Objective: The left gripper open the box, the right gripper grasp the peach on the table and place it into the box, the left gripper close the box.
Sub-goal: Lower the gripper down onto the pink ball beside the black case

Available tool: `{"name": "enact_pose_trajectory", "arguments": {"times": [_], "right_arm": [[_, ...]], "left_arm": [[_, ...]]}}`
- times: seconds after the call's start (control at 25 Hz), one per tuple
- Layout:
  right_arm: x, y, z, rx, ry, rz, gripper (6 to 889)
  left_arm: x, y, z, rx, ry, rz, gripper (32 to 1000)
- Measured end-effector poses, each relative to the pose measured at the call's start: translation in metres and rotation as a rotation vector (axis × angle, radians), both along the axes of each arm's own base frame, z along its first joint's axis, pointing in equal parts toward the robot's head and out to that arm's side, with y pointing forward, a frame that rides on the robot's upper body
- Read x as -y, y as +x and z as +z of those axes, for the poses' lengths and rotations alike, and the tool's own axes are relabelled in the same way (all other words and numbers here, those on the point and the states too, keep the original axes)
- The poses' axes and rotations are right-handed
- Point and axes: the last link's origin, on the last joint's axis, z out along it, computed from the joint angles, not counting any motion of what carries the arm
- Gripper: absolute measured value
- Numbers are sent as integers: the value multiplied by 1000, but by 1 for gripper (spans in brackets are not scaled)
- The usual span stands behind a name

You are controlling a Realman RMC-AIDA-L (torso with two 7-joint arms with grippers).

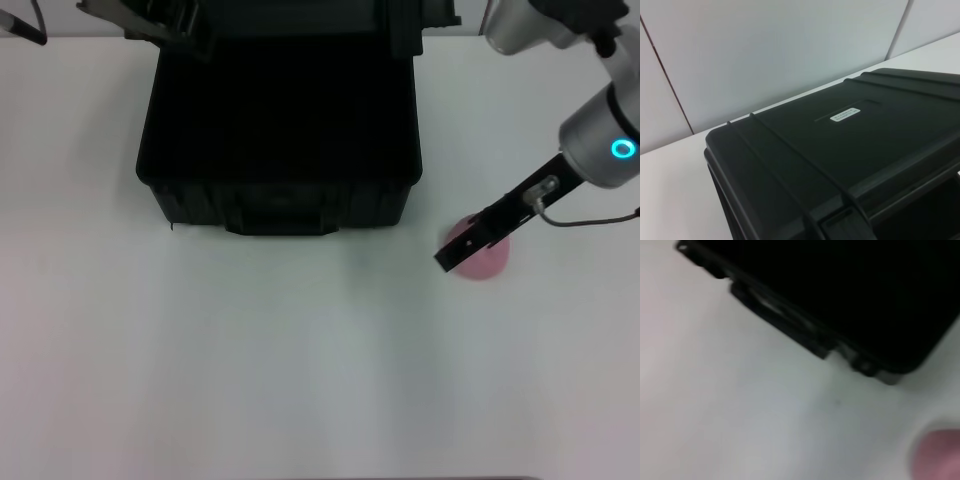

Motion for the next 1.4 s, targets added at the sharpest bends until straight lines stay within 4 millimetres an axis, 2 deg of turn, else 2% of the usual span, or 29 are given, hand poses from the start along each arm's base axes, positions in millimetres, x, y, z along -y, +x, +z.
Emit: {"name": "enact_pose_trajectory", "arguments": {"times": [0.2, 0.48, 0.84, 1.4], "right_arm": [[-10, 12, 6, 79, 52, 5, 785], [-18, 23, 6, 96, 84, 1, 783], [-21, 43, -5, 103, 96, -23, 781], [-26, 63, -15, 172, 120, -18, 778]], "left_arm": [[0, 0, -1, 2, -3, -2, 406], [1, 0, -2, -2, -8, -3, 406], [0, 0, -2, -1, -9, -2, 405], [0, 1, -2, -3, -10, -6, 405]]}}
